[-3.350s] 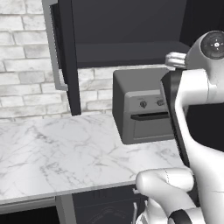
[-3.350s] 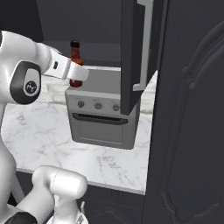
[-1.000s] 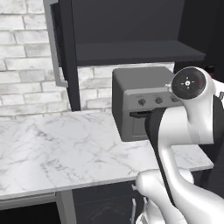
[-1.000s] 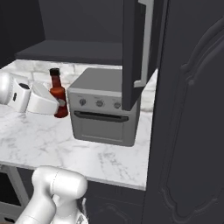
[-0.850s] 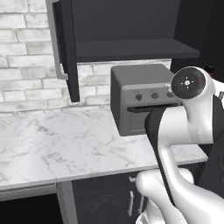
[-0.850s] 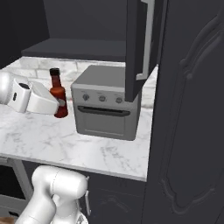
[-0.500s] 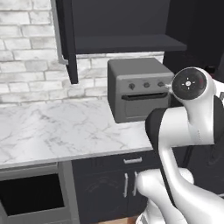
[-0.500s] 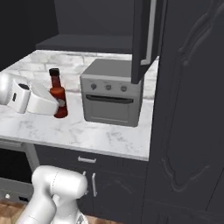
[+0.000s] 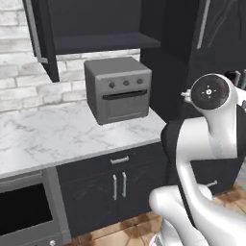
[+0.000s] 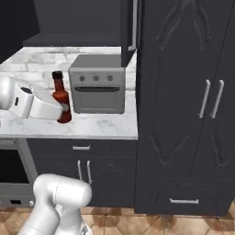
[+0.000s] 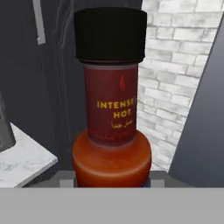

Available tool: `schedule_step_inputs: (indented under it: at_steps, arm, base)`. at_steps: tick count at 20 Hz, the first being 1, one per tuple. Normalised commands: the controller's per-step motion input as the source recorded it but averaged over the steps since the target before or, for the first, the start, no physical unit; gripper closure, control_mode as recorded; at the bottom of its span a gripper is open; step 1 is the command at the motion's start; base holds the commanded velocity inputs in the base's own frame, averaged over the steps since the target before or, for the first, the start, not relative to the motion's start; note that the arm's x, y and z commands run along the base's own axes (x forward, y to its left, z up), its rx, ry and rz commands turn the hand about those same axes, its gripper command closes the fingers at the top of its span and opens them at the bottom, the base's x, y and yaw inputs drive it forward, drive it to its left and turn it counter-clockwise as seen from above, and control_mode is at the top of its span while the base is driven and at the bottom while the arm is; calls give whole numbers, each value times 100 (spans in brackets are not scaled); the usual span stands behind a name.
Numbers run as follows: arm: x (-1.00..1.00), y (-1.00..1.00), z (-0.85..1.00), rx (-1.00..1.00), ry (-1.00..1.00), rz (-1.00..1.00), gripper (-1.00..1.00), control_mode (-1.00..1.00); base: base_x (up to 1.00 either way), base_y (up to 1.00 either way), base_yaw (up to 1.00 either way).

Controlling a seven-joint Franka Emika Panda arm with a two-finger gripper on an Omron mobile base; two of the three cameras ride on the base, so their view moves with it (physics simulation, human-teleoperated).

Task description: Move the ketchup and condiment bottle from the cabinet to the dining counter.

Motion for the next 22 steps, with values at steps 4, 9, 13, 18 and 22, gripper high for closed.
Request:
schedule_step_inputs:
  at_steps: [4, 9, 13, 18, 22]
  arm:
    - [0, 0, 0, 0, 0, 0, 100, 100]
    - [0, 0, 0, 0, 0, 0, 100, 100]
    - [0, 0, 0, 0, 0, 0, 100, 100]
    - [0, 0, 0, 0, 0, 0, 100, 100]
    - [0, 0, 0, 0, 0, 0, 100, 100]
  base:
    - [-20, 16, -82]
    - [-6, 10, -87]
    - [0, 2, -84]
    - [1, 0, -83]
    - [7, 0, -80]
